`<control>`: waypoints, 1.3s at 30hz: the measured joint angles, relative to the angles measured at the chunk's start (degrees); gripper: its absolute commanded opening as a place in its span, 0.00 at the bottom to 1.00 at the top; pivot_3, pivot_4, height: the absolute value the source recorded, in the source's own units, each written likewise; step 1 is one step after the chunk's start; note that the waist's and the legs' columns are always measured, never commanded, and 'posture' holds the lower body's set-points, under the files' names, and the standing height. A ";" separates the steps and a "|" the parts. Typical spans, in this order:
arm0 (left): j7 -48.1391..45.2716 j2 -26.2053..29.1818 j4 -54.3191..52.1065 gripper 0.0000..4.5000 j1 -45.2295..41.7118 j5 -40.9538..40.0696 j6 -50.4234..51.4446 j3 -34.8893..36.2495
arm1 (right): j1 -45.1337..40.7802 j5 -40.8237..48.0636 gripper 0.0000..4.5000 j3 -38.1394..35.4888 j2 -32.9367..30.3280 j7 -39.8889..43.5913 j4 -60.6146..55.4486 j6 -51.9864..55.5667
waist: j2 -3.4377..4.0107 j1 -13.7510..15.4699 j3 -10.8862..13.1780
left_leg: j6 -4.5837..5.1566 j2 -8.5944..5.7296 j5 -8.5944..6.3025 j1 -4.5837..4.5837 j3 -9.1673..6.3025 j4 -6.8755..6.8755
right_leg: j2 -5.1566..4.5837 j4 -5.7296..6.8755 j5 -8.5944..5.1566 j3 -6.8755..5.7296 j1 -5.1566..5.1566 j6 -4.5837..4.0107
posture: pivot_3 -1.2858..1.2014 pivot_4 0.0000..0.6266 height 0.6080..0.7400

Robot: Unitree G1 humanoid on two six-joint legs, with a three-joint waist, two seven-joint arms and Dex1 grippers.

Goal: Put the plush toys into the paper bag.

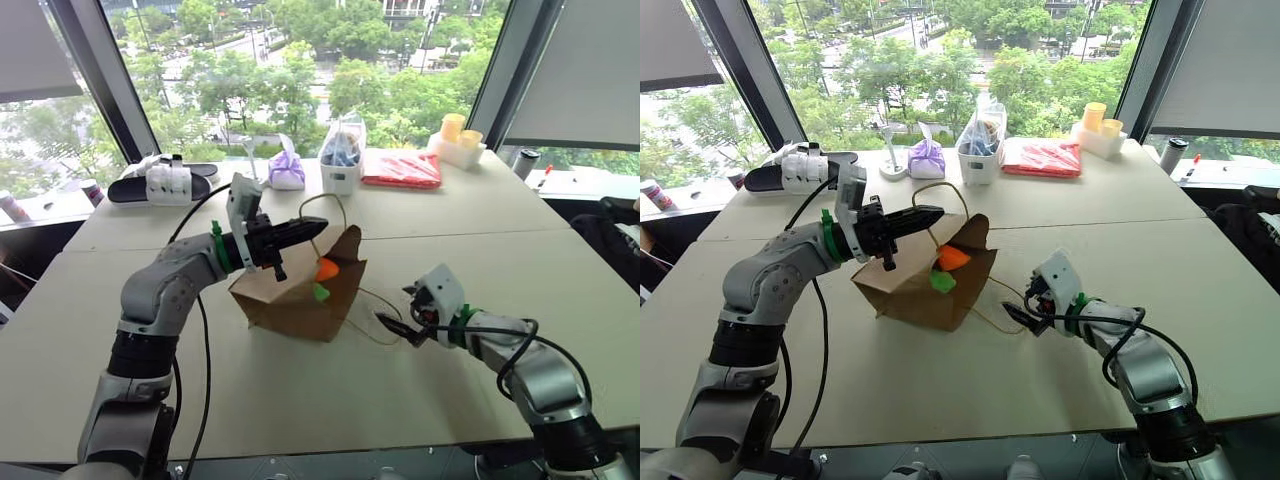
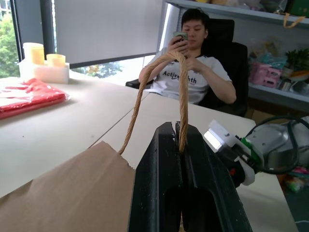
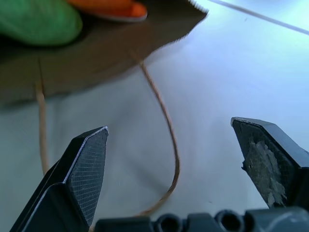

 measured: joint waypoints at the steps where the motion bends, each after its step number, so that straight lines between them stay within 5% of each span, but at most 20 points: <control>1: -0.02 0.01 0.19 0.00 0.00 0.04 0.00 0.00 | -0.03 -0.83 0.98 0.47 0.01 -0.32 1.14 -0.87 | 0.00 0.06 0.00 | 0.00 0.00 0.00 0.00 -0.01 0.00 | 0.00 0.00 0.00 0.00 0.00 0.00 | 0.52 0.24 1.00; 5: -0.06 0.06 0.39 0.00 0.00 0.29 0.00 0.01 | -0.83 -2.02 0.98 0.87 1.82 -1.34 4.53 -3.77 | -0.01 0.04 0.00 | 0.00 0.00 0.00 0.00 -0.03 0.01 | 0.01 0.00 0.00 0.00 0.03 0.00 | 0.52 0.24 1.00; 7: -0.05 0.07 0.39 0.00 0.00 0.52 0.00 0.01 | -1.27 -2.50 0.86 1.00 2.33 -1.45 5.78 -5.23 | -0.01 -0.03 0.00 | 0.00 0.00 0.00 0.01 -0.03 0.01 | 0.01 0.00 0.00 0.00 0.03 0.00 | 0.52 0.24 1.00; 15: 0.01 0.11 0.33 0.00 0.01 0.70 0.00 0.02 | -5.27 -2.96 0.01 1.01 7.41 -4.04 11.98 -6.12 | -0.01 0.21 0.00 | -0.02 0.00 0.01 0.03 -0.11 0.05 | 0.01 0.01 0.01 -0.01 0.10 -0.02 | 0.52 0.24 1.00; 23: 0.16 0.13 0.17 0.00 0.01 0.68 0.01 0.15 | -5.58 -0.45 0.01 -1.98 5.50 -3.64 6.52 0.69 | 0.00 0.18 0.00 | -0.02 0.00 0.01 -0.01 -0.13 0.04 | 0.00 -0.01 0.01 -0.01 0.07 -0.01 | 0.52 0.24 1.00; 28: 0.87 0.03 1.57 0.00 -1.50 0.60 -0.29 0.92 | -14.25 8.60 0.01 -8.99 1.31 0.23 -3.15 10.27 | 0.00 -0.01 0.01 | -0.02 0.00 0.01 -0.02 -0.13 0.00 | 0.04 0.00 0.01 -0.05 0.02 -0.02 | 0.52 0.24 1.00; 39: -2.58 -0.31 19.25 0.00 -10.52 4.34 -6.43 1.91 | -23.61 20.87 0.01 -11.51 -3.50 6.73 -6.73 20.27 | -0.04 0.17 0.01 | 0.02 -0.02 -0.01 -0.10 -0.14 0.03 | 0.00 -0.07 0.00 -0.11 0.03 0.00 | 0.52 0.24 1.00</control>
